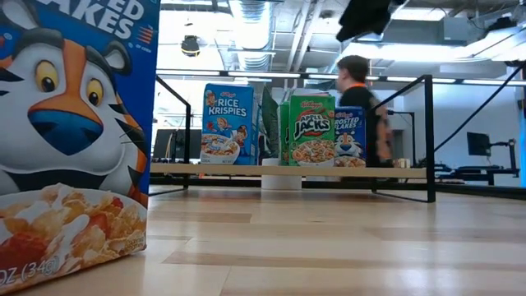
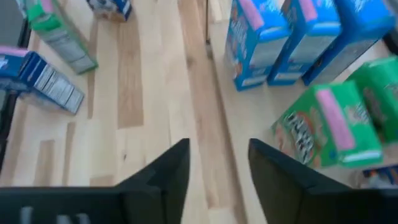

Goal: Stack cereal on shelf
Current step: Put the green cereal box on the shelf aligned with the other green cereal boxes

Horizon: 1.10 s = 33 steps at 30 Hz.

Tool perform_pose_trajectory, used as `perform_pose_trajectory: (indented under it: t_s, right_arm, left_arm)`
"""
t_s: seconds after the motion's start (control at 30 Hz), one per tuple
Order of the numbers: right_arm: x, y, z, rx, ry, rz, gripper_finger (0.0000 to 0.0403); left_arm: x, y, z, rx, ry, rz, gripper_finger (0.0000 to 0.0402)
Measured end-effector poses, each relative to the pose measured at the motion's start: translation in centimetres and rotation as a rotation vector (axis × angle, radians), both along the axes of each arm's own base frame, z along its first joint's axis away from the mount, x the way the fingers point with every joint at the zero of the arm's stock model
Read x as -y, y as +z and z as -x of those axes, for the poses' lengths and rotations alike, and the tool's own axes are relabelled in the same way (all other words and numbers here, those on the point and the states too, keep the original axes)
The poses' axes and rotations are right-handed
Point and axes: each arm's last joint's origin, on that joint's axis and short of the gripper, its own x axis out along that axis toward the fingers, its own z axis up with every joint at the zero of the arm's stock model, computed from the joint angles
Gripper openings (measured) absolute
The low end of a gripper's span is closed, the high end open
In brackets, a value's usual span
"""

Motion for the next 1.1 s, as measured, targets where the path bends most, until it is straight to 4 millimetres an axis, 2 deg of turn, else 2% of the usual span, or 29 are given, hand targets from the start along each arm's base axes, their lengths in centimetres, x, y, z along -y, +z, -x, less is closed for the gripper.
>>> perform_pose_trajectory:
  t_s: [0.1,0.23,0.37,0.53,0.67,0.73,0.83,1.03,1.1]
  right_arm:
    - [-0.7,-0.2,0.3,-0.021,0.011,-0.012,0.0219]
    - [-1.6,-0.5,0.3,-0.041,0.04,-0.007,0.0233]
    - [-1.8,-0.8,0.3,-0.06,0.047,0.0,0.0232]
    - [-1.7,-1.4,0.0,-0.096,0.068,0.039,0.0223]
    - [-1.6,-1.2,-0.1,-0.082,0.078,0.048,0.0219]
    - [-1.4,-1.3,-0.1,-0.084,0.072,0.048,0.0218]
    - [-1.4,-1.3,-0.1,-0.088,0.071,0.051,0.0216]
    - [-1.3,-1.2,-0.2,-0.083,0.085,0.065,0.0209]
    - [-1.1,-1.2,-0.2,-0.08,0.078,0.065,0.0206]
  left_arm:
    - [2.3,1.8,-0.1,-0.07,-0.036,-0.11,0.024]
    - [6.4,1.5,-1.2,-0.24,-0.135,-0.268,0.024]
    - [9.9,-0.7,-3.0,-0.413,-0.227,-0.384,0.024]
    - [12.8,-5.2,-5.5,-0.595,-0.224,-0.494,0.0244]
    - [13.9,-8.6,-6.4,-0.739,-0.257,-0.638,0.0255]
    - [14.2,-9.5,-6.6,-0.791,-0.276,-0.657,0.0257]
    - [14.2,-9.6,-6.7,-0.809,-0.269,-0.631,0.0258]
    - [14.0,-9.3,-7.3,-0.732,-0.084,-0.635,0.0259]
    - [13.9,-9.3,-7.3,-0.713,-0.086,-0.656,0.0259]
